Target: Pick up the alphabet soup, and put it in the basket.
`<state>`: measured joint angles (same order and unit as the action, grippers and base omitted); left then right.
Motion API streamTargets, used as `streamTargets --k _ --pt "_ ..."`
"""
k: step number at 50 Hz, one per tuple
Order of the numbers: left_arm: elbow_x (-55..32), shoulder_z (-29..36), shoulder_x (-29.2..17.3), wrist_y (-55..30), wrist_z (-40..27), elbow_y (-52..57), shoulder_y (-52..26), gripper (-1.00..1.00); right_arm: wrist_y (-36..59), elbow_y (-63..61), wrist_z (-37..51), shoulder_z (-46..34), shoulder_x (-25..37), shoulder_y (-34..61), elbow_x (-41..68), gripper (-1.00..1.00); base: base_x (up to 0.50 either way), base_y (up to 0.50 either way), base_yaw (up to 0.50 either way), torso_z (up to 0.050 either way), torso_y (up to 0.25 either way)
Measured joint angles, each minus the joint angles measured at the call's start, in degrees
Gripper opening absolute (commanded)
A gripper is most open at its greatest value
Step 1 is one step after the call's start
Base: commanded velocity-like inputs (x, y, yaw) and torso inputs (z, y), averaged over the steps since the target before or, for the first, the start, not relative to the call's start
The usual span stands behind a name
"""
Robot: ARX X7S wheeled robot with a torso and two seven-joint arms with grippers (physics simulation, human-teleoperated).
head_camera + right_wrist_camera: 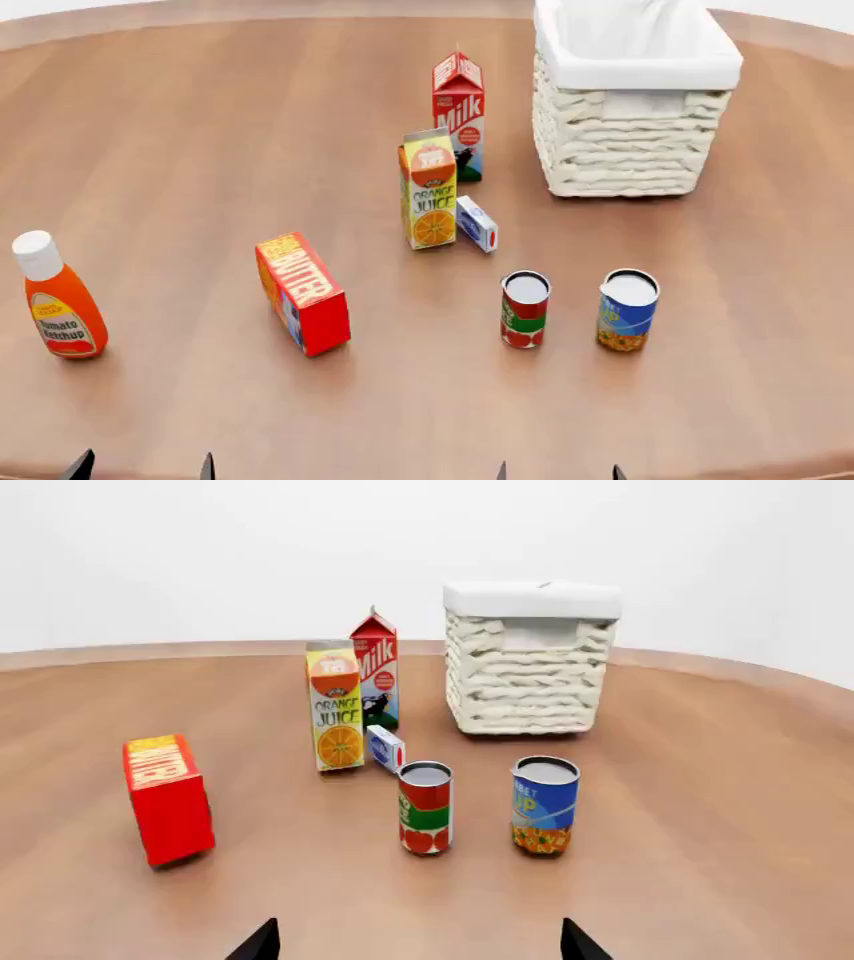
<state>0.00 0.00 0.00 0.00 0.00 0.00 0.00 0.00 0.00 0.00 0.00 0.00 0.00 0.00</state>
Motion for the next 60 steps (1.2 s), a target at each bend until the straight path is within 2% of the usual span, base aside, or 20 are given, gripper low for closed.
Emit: streamTargets --k 28,43,60 --pt "-2.48 3.67 -3.04 2.13 -4.33 0.35 0.56 1.00 -2.19 -1.57 2.92 -3.39 3.30 -1.13 4.20 1.00 0.00 0.00 0.00 0.000 0.000" --pt "-4.32 4.62 -4.29 13.98 -5.33 1.91 4.09 1.00 -12.78 -5.27 3.56 -3.78 4.42 -5.47 6.01 1.00 0.00 0.00 0.00 0.000 0.000" --pt "-5.35 5.57 -5.33 22.51 -6.35 0.75 5.33 1.00 -21.72 -4.59 5.67 -3.94 5.03 -6.91 5.84 1.00 0.00 0.00 0.00 0.000 0.000"
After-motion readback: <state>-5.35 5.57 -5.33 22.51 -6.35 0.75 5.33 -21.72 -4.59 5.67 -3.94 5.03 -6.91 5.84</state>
